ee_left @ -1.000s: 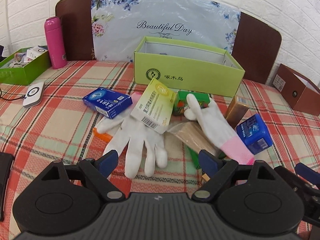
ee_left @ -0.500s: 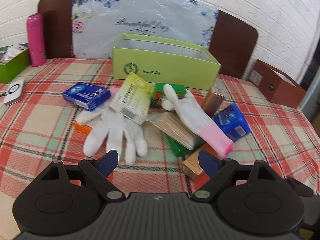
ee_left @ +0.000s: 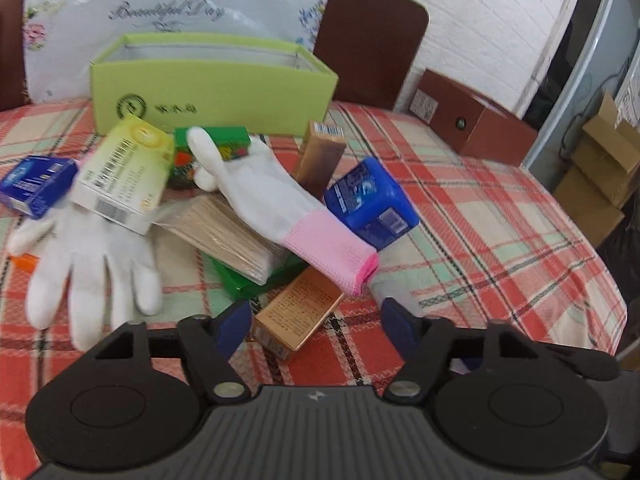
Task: Organize objects
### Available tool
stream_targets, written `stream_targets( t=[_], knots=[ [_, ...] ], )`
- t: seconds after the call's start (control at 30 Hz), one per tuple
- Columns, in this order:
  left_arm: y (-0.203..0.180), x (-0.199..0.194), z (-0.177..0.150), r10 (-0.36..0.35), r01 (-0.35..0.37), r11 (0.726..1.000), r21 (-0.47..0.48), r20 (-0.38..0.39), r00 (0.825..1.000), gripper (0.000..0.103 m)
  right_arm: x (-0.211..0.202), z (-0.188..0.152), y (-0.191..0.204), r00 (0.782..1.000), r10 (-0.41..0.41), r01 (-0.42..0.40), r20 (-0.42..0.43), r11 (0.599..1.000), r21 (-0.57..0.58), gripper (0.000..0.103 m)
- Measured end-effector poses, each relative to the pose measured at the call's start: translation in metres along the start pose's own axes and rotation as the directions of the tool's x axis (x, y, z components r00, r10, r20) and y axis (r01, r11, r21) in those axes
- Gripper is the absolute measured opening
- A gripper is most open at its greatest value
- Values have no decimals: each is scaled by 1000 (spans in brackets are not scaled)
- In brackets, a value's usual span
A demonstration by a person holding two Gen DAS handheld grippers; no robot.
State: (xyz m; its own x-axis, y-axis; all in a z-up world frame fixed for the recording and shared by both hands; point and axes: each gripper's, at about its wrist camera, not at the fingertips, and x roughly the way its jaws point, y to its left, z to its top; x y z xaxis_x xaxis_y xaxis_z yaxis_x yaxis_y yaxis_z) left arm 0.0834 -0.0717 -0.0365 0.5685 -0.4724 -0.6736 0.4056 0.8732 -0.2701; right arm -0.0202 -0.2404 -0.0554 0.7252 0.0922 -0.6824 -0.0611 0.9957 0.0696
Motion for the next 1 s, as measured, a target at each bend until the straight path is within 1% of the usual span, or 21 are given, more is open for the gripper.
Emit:
stream_targets(
  t=[0.03,0.1,0.13,0.17,0.27,0.37,0.43,0.5,0.53,0.57,0.6,0.63,0.7,0.8,0.83,0.9,0.97,1.0],
  knots=[
    [0,6,0,4,-4,1000,0,-10,1000,66,-4,-2,-3,1000,7,-7,-2,1000,14,27],
    [2,15,-2,12,-12,1000,1,-32,999,46,-9,-4,-5,1000,29,-29,-8,999,30,27],
    [3,17,-5,3,-3,1000,-3,-43,999,41,-10,-4,-5,999,37,-37,-10,999,31,27],
    [4,16,-7,-1,1,1000,-5,-35,999,39,-10,-4,-3,999,41,-41,-11,999,29,27],
    [6,3,-16,10,-9,1000,8,-36,999,38,-7,-2,4,998,65,-65,-16,998,18,27],
    [14,-21,-31,63,-63,998,19,-49,997,38,-5,-1,13,995,102,-102,-20,995,11,27],
    [22,-37,-42,87,-87,996,1,-56,995,38,-3,-1,21,989,147,-147,-32,989,0,27],
    [29,-50,-52,107,-108,994,-20,-62,992,38,-1,0,29,984,174,-174,-39,985,-11,27],
    [32,-54,-54,123,-125,992,-31,-62,990,39,1,1,32,985,172,-172,-35,985,-13,29],
    [35,-56,-55,141,-144,989,-42,-58,988,45,3,2,34,987,160,-160,-31,987,-10,30],
    [38,-57,-55,155,-157,986,-47,-54,987,48,5,4,36,988,150,-150,-31,989,-4,34],
    [40,-56,-53,163,-165,985,-52,-49,985,51,6,5,36,989,144,-144,-30,990,-1,36],
    [45,-53,-48,172,-174,983,-64,-43,984,51,5,7,37,990,135,-135,-27,991,-10,36],
    [47,-47,-41,169,-171,984,-53,-37,985,52,4,6,35,992,120,-120,-32,993,-13,37],
    [47,-45,-39,163,-164,986,-42,-33,986,52,4,5,34,993,116,-116,-35,993,-12,37],
    [50,-39,-35,149,-150,988,-35,-29,988,56,5,5,32,993,111,-112,-41,994,-10,37],
    [52,-36,-31,144,-146,988,-56,-32,989,57,5,6,34,993,108,-109,-43,994,-20,37],
    [51,-36,-29,131,-132,989,-60,-28,991,57,6,6,36,993,109,-110,-45,994,-28,37]
  ],
)
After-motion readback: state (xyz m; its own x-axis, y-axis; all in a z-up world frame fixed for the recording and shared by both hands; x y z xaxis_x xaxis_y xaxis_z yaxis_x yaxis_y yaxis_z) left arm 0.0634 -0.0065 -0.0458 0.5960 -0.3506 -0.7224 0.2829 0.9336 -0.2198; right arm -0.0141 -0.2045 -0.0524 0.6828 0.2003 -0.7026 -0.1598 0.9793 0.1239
